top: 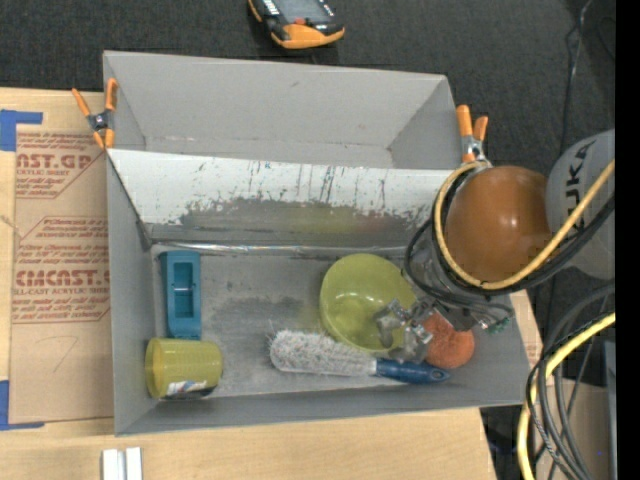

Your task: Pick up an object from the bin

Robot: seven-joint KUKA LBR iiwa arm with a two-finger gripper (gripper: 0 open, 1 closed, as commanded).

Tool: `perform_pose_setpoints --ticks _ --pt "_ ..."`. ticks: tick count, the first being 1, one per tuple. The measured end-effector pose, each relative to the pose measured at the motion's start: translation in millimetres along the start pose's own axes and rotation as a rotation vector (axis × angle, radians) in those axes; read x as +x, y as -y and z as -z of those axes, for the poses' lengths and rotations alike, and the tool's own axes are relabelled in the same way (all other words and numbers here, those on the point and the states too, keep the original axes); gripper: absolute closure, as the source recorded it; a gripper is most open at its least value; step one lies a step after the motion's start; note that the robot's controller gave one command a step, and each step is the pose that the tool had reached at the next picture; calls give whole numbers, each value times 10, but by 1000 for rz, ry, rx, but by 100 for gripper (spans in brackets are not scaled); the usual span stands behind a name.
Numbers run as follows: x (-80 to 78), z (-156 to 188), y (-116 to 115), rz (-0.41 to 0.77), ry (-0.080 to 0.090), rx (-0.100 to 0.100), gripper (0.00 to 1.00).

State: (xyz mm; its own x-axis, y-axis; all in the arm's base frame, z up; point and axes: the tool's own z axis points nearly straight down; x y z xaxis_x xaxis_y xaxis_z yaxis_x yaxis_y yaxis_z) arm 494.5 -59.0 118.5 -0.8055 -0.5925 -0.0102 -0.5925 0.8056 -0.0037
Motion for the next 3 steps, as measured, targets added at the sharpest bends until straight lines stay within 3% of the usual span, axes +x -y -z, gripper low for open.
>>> perform_pose_setpoints --ticks 1,2,3 --pt "0 0 -1 0 0 0 100" --pt "73 -413 -7 402 2 3 100" --pt "125 -450 97 473 9 1 100"
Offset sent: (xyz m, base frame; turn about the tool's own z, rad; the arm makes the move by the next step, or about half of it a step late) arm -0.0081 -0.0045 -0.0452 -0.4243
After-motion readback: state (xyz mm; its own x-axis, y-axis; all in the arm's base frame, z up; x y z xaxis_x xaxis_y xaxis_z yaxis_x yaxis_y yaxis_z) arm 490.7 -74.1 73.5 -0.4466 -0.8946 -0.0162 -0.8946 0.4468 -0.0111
